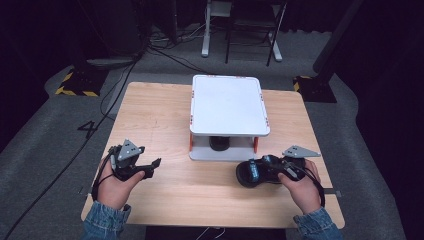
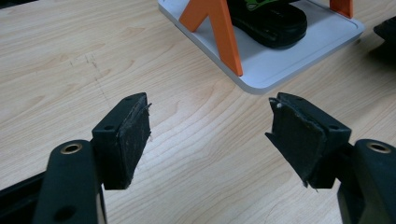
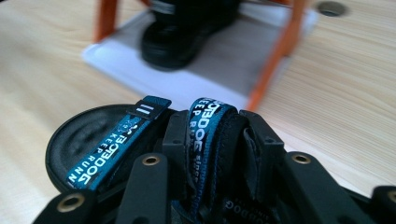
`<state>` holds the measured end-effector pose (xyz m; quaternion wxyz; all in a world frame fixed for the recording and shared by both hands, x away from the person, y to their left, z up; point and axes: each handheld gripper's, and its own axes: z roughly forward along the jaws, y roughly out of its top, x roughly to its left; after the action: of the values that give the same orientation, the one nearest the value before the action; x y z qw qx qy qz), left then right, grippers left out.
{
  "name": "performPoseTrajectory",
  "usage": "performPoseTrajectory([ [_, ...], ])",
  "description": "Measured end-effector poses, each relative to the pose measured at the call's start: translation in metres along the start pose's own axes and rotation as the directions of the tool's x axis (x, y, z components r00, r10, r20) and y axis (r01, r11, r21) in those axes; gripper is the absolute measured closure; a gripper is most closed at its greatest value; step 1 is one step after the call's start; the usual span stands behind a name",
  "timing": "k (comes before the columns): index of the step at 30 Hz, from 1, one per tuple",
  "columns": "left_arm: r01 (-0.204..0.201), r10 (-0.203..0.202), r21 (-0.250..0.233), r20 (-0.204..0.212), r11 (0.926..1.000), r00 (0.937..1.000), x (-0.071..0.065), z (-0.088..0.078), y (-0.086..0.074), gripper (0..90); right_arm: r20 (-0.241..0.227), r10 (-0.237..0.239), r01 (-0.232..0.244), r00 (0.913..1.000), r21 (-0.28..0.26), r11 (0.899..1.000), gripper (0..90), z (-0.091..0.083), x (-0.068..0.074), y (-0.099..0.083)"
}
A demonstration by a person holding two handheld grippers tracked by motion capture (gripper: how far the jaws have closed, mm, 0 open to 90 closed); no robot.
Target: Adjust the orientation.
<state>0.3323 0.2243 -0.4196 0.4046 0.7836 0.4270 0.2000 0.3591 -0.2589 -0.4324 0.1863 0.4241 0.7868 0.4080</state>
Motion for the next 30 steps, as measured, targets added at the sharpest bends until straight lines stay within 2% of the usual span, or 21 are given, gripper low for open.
performPoseTrajectory([
  [1,-0.006,0.006,0.003,-0.001,1.0000,1.0000,0.000,0.001,0.001,28.7,0.018,0.009,-0.009,0.9998,-0.001,1.000,64.6,0.000,-0.002,-0.002],
  [3,-0.009,0.009,0.006,0.002,0.9999,1.0000,0.000,0.003,0.001,28.7,0.052,-0.007,0.006,0.9986,0.012,1.000,60.9,0.005,-0.004,-0.006],
  [4,-0.003,0.003,0.006,0.001,1.0000,1.0000,0.000,0.003,0.001,28.8,0.046,-0.005,0.005,0.9989,0.002,1.000,57.6,0.009,-0.004,-0.009],
  [5,-0.015,0.015,0.008,0.000,0.9999,0.9999,0.000,0.004,0.002,28.8,0.033,-0.009,0.009,0.9994,-0.003,1.000,54.6,0.012,-0.003,-0.010],
  [6,-0.007,0.007,0.007,0.005,0.9999,1.0000,0.000,0.004,0.002,28.8,0.012,-0.022,0.022,0.9997,-0.002,1.000,48.3,0.014,-0.001,-0.011],
  [7,-0.006,0.006,0.005,0.007,1.0000,1.0000,-0.001,0.004,0.002,28.8,0.023,-0.048,0.048,0.9986,-0.004,0.999,45.5,0.015,0.001,-0.010],
  [8,-0.009,0.009,0.006,0.007,0.9999,0.9999,0.000,0.005,0.003,28.8,0.026,-0.067,0.068,0.9974,-0.013,0.998,41.5,0.013,0.002,-0.009],
  [9,-0.019,0.019,0.007,0.007,0.9998,0.9998,0.000,0.005,0.004,28.9,0.009,-0.073,0.074,0.9973,-0.037,0.997,34.8,0.011,0.002,-0.008],
  [10,-0.011,0.011,0.005,0.009,0.9999,0.9999,-0.001,0.006,0.004,28.8,-0.015,-0.071,0.070,0.9974,-0.062,0.996,31.1,0.007,0.001,-0.007],
  [11,-0.023,0.023,0.005,0.010,0.9997,0.9997,0.000,0.006,0.005,28.8,-0.037,-0.074,0.071,0.9966,-0.082,0.994,30.5,0.003,-0.001,-0.006],
  [12,-0.019,0.019,0.004,0.013,0.9998,0.9997,-0.001,0.007,0.006,28.8,-0.049,-0.083,0.078,0.9953,-0.098,0.992,28.3,-0.004,-0.003,-0.004],
  [13,-0.019,0.019,0.007,0.018,0.9998,0.9997,-0.001,0.008,0.006,28.8,-0.049,-0.092,0.087,0.9945,-0.102,0.991,26.7,-0.008,-0.005,-0.003],
  [15,-0.023,0.023,0.015,0.021,0.9996,0.9995,-0.002,0.011,0.008,28.8,-0.044,-0.121,0.116,0.9917,-0.100,0.988,25.7,-0.020,-0.013,-0.003],
  [17,-0.028,0.027,0.017,0.027,0.9995,0.9993,-0.002,0.014,0.010,28.7,-0.044,-0.148,0.144,0.9881,-0.078,0.987,25.7,-0.028,-0.019,-0.006],
  [20,-0.034,0.033,0.016,0.034,0.9993,0.9989,-0.003,0.017,0.012,28.7,-0.067,-0.146,0.145,0.9870,-0.032,0.989,24.2,-0.035,-0.030,-0.013],
  [23,-0.046,0.045,0.022,0.044,0.9987,0.9980,-0.005,0.021,0.015,28.6,-0.049,-0.139,0.139,0.9891,0.003,0.990,23.3,-0.035,-0.039,-0.021],
  [26,-0.050,0.048,0.024,0.052,0.9985,0.9975,-0.006,0.024,0.016,28.6,-0.023,-0.162,0.163,0.9866,0.058,0.985,22.1,-0.029,-0.044,-0.031],
  [30,-0.049,0.048,0.024,0.052,0.9985,0.9975,-0.006,0.024,0.016,28.6,-0.072,-0.173,0.178,0.9824,0.069,0.982,31.6,-0.026,-0.041,-0.034],
])
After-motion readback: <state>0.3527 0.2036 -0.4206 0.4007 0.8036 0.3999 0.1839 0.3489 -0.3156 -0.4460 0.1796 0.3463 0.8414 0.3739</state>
